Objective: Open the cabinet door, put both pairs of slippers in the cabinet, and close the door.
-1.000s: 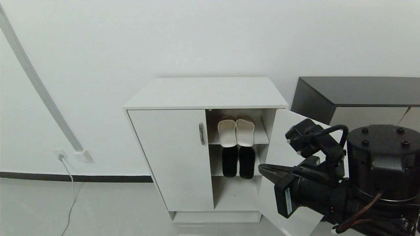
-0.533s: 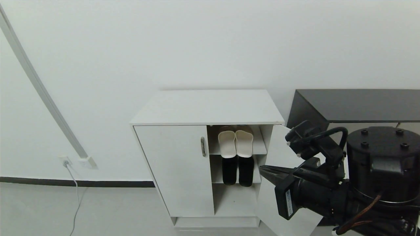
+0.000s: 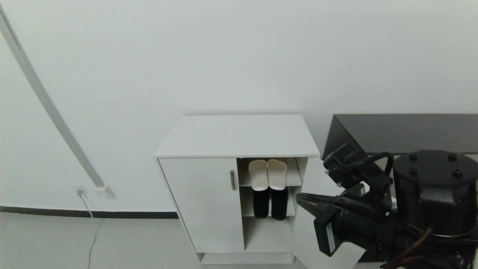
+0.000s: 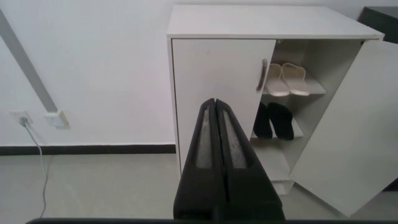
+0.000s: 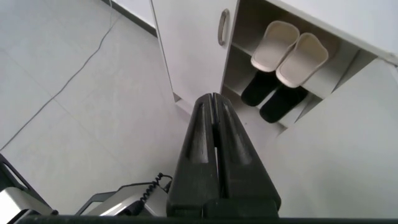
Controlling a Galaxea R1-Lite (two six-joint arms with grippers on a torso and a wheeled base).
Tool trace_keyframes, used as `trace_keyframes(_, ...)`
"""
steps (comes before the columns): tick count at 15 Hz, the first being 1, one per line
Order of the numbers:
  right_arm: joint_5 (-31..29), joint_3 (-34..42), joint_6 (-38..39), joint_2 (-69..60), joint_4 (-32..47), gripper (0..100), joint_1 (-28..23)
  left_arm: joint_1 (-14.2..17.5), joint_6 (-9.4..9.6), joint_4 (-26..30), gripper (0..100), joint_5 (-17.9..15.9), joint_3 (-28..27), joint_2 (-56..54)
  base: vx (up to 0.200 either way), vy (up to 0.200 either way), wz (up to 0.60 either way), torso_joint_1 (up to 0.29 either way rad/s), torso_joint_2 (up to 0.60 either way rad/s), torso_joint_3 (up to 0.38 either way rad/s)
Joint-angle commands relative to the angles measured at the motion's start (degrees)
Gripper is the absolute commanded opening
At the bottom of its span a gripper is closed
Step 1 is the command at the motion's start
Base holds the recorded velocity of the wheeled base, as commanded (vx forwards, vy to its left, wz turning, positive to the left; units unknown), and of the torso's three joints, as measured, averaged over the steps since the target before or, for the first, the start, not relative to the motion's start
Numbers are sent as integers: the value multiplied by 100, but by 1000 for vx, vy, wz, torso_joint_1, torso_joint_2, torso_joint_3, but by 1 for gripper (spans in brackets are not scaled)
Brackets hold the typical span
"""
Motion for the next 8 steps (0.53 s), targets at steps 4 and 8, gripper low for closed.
trace_keyframes(4,2,8,-1,-1,1,0,2,1,-2,-2,0,4,0,7,0,0,-450,68,-155,-84)
trace_keyframes(8,2,17,-1,-1,-8,0,2,1,-2,-2,0,4,0,7,0,0,-600,5,-4,0)
